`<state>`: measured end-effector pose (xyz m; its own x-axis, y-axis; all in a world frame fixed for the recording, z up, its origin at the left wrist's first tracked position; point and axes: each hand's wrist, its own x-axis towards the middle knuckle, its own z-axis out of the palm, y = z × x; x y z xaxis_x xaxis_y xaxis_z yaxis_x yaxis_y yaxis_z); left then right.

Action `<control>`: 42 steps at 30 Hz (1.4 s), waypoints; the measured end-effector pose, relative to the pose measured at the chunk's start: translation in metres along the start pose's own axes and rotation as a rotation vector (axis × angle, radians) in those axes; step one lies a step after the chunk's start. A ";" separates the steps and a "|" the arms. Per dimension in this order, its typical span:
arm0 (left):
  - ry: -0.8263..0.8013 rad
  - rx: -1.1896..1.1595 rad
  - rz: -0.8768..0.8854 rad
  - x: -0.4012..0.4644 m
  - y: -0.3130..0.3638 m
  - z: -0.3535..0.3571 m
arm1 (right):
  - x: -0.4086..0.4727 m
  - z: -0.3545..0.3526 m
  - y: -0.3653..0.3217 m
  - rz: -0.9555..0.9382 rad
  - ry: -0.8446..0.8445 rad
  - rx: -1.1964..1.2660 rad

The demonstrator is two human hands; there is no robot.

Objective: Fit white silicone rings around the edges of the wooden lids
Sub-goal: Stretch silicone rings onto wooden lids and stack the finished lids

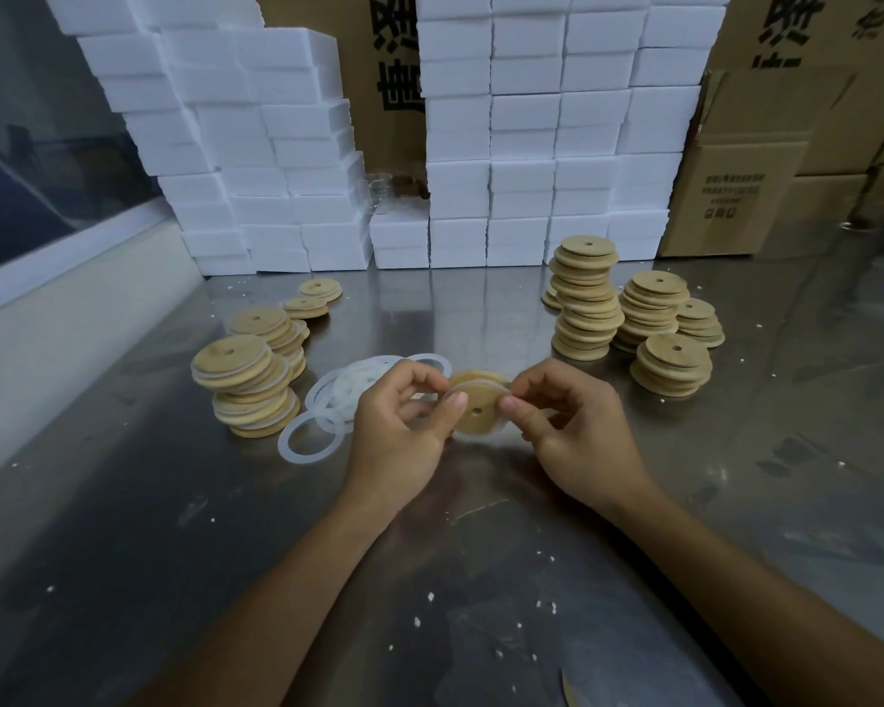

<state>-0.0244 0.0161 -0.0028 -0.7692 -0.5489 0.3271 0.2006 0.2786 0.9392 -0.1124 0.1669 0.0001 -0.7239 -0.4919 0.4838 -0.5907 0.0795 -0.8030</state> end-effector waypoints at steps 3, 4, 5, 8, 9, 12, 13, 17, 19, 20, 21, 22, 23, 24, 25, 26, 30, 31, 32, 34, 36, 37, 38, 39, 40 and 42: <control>-0.039 0.083 0.059 0.000 -0.001 0.000 | 0.000 0.000 -0.002 -0.008 -0.007 0.002; -0.047 0.087 0.058 0.000 -0.002 0.001 | 0.000 -0.001 -0.002 -0.001 -0.009 0.029; -0.048 0.095 0.062 0.000 -0.002 0.001 | 0.000 -0.002 -0.003 0.014 -0.008 0.058; -0.052 0.147 0.107 0.001 -0.001 0.001 | 0.002 -0.001 -0.002 0.122 0.026 0.170; -0.056 0.151 0.110 0.002 -0.001 0.000 | 0.002 -0.001 -0.002 0.170 0.035 0.218; -0.067 0.071 0.064 0.002 -0.002 -0.002 | 0.004 -0.002 -0.002 0.256 0.030 0.315; -0.075 0.028 0.031 0.002 -0.002 -0.003 | 0.005 -0.003 -0.002 0.250 0.018 0.312; -0.085 -0.108 -0.082 0.001 -0.002 -0.002 | 0.004 -0.004 -0.003 0.186 -0.006 0.244; -0.059 -0.162 -0.119 0.001 -0.003 -0.002 | 0.003 -0.002 -0.003 0.180 -0.007 0.231; -0.052 -0.185 -0.133 0.002 -0.003 -0.002 | 0.003 0.000 -0.003 0.194 -0.013 0.238; -0.050 -0.205 -0.145 0.002 -0.003 -0.002 | 0.003 0.000 -0.003 0.213 -0.022 0.243; -0.052 -0.223 -0.156 0.002 -0.003 -0.002 | 0.003 0.001 -0.003 0.227 -0.031 0.243; -0.054 -0.234 -0.166 0.002 -0.003 -0.002 | 0.004 0.000 -0.002 0.234 -0.033 0.241; -0.055 -0.238 -0.175 0.002 -0.003 -0.001 | 0.004 0.000 -0.002 0.240 -0.031 0.243; -0.057 -0.236 -0.183 0.002 -0.002 0.000 | 0.005 -0.001 -0.001 0.248 -0.026 0.247; -0.058 -0.230 -0.190 0.002 -0.003 0.000 | 0.005 -0.001 0.000 0.259 -0.023 0.249; -0.044 -0.224 -0.216 0.002 -0.003 0.001 | 0.006 0.000 0.004 0.289 -0.014 0.235; -0.038 -0.230 -0.223 0.002 -0.002 0.001 | 0.005 0.001 0.005 0.293 -0.012 0.245; -0.031 -0.239 -0.229 0.001 -0.001 0.001 | 0.005 0.001 0.006 0.294 -0.013 0.259; -0.014 -0.263 -0.246 0.001 0.000 0.001 | 0.005 0.003 0.006 0.294 -0.022 0.306; 0.003 -0.300 -0.263 0.002 0.001 0.000 | 0.005 0.003 0.006 0.293 -0.038 0.339; 0.010 -0.329 -0.274 0.003 0.001 0.000 | 0.005 0.003 0.006 0.292 -0.053 0.337; 0.016 -0.355 -0.283 0.003 0.001 -0.001 | 0.004 0.002 0.006 0.288 -0.070 0.327; 0.021 -0.367 -0.287 0.003 0.001 -0.001 | 0.004 0.002 0.006 0.279 -0.082 0.312; 0.023 -0.357 -0.279 0.003 0.000 -0.001 | 0.004 0.002 0.006 0.263 -0.079 0.293; 0.009 -0.294 -0.238 0.003 -0.002 0.000 | 0.003 0.002 0.007 0.206 -0.030 0.231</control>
<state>-0.0266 0.0141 -0.0038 -0.8101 -0.5785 0.0955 0.1833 -0.0951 0.9785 -0.1179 0.1642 -0.0048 -0.8070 -0.5117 0.2949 -0.3335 -0.0173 -0.9426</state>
